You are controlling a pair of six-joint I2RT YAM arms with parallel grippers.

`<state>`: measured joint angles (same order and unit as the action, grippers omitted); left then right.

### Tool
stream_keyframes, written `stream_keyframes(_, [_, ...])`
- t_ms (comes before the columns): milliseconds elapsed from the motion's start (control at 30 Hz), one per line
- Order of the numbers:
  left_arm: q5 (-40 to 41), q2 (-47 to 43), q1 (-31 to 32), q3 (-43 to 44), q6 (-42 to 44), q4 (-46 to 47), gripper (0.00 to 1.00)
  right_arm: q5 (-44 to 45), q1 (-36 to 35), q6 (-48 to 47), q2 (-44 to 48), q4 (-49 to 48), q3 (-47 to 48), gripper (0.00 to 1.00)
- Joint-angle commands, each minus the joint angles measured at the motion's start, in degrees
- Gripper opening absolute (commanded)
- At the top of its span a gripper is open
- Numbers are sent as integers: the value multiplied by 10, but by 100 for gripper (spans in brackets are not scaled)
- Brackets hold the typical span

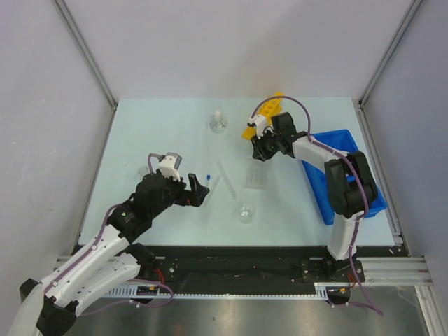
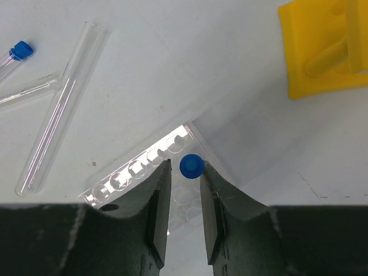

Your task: Organize the chemistry lab equipment

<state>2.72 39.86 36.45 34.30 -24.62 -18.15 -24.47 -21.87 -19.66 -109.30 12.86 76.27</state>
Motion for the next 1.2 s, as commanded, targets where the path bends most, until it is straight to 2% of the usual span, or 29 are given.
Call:
stream_keyframes(0, [-8, -5, -6, -5, -14, 9, 99, -8, 2, -13, 18, 4, 2, 31])
stream_keyframes(100, [-9, -4, -5, -3, -14, 9, 99, -10, 3, -13, 22, 4, 2, 31])
stream_keyframes(233, [-9, -6, -5, -2, -14, 8, 99, -19, 9, -10, 33, 1, 2, 48])
stream_keyframes(500, [-11, 0, -5, -3, -14, 10, 99, -59, 33, 11, 38, 2, 15, 68])
stream_keyframes(833, [-9, -4, -6, -5, -15, 4, 99, -124, 28, 61, -23, 50, 81, 66])
stream_keyframes(1000, [-7, -5, -6, -6, -15, 4, 99, -70, 20, 82, -45, 59, 115, 54])
stream_keyframes(1167, [-11, 0, -6, -5, -16, 7, 99, -37, 17, 81, -56, 71, 124, 49])
